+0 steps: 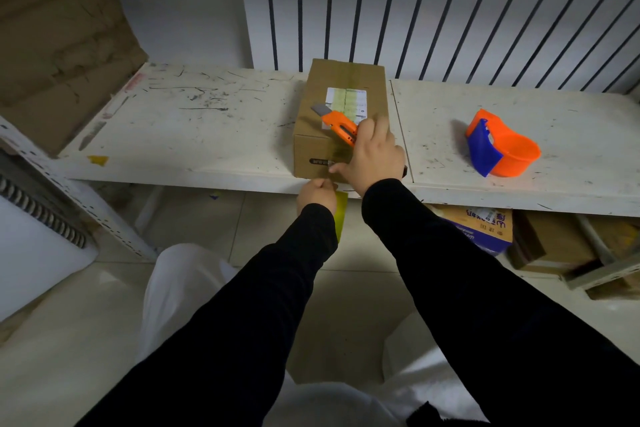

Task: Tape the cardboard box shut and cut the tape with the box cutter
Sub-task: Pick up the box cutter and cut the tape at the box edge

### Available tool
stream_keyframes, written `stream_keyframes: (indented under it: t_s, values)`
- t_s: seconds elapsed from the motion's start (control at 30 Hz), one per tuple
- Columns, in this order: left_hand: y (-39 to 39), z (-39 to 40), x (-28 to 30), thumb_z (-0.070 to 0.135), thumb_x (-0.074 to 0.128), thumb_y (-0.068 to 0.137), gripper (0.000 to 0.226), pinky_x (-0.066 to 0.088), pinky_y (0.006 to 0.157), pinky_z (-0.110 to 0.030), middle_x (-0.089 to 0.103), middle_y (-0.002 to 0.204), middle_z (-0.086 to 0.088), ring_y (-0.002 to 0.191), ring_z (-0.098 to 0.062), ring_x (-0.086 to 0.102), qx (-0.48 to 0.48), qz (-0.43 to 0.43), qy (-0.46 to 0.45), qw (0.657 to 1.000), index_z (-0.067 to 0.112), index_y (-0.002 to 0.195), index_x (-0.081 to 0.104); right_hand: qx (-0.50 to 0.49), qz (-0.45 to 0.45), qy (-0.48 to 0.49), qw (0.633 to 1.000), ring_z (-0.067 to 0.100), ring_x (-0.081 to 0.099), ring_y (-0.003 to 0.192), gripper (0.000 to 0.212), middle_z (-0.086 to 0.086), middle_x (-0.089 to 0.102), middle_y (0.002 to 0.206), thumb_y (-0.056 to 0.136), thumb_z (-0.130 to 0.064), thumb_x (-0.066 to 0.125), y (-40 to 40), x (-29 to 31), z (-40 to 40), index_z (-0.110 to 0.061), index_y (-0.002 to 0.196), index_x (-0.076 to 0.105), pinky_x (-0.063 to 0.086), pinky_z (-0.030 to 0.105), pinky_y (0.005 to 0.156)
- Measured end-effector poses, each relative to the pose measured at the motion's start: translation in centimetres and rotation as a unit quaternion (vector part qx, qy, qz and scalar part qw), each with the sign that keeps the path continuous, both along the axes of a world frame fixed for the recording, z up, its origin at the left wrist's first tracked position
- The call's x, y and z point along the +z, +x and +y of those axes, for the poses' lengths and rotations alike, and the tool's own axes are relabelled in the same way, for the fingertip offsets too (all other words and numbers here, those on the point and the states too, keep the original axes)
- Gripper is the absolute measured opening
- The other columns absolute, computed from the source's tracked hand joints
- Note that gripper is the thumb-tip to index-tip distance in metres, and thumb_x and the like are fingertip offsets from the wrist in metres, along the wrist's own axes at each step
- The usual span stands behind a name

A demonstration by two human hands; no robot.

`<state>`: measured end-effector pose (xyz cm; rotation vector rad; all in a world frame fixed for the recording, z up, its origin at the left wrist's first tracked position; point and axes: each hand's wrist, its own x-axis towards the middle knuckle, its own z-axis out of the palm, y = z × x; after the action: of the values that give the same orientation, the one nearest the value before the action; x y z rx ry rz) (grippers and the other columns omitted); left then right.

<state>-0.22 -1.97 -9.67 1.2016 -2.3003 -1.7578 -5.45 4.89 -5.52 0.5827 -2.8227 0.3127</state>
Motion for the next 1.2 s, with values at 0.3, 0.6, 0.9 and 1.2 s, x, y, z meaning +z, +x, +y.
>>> stream_keyframes:
  t_s: [0.3,0.6,0.9,1.2]
  values:
    - [0.4,-0.6,-1.7,0.021,0.042,0.096,0.035,0.041,0.101,-0.035,0.062,0.125,-0.014,0.116,-0.031,0.056,0.009,-0.043,0.043,0.998,0.006,0.118,0.065,-0.024,0.022,0.014,0.999,0.028,0.052,0.103,0.069,0.008,0.048,0.117,0.073,-0.051,0.069,0.0,-0.9,-0.8,-0.011,0.119,0.038,0.044,0.041,0.082]
    - [-0.2,-0.8,-1.9,0.019,0.043,0.095,0.033,0.039,0.101,-0.032,0.062,0.126,-0.009,0.118,-0.027,0.054,-0.004,-0.034,0.048,0.998,0.009,0.115,0.067,-0.026,0.029,-0.007,0.999,0.028,0.051,0.104,0.060,0.009,0.048,0.118,0.077,-0.044,0.068,-0.1,-1.6,-0.8,-0.012,0.119,0.040,0.043,0.041,0.084]
    - [-0.2,0.7,-1.2,0.017,0.042,0.096,0.035,0.038,0.105,-0.034,0.058,0.131,-0.013,0.123,-0.030,0.051,-0.027,-0.015,0.055,0.998,0.004,0.122,0.060,-0.008,0.004,-0.072,0.997,0.024,0.053,0.101,0.077,0.008,0.048,0.116,0.071,-0.070,0.057,-0.4,-0.7,0.4,-0.010,0.117,0.041,0.046,0.035,0.078]
    - [-1.5,6.7,1.8,0.012,0.052,0.091,0.030,0.039,0.099,-0.032,0.059,0.126,-0.015,0.121,-0.029,0.052,-0.123,0.049,0.080,0.988,0.001,0.118,0.059,-0.118,-0.017,-0.272,0.955,0.031,0.055,0.097,0.044,0.014,0.050,0.112,0.093,-0.046,0.038,-2.1,1.2,5.8,-0.006,0.111,0.046,0.048,0.043,0.080]
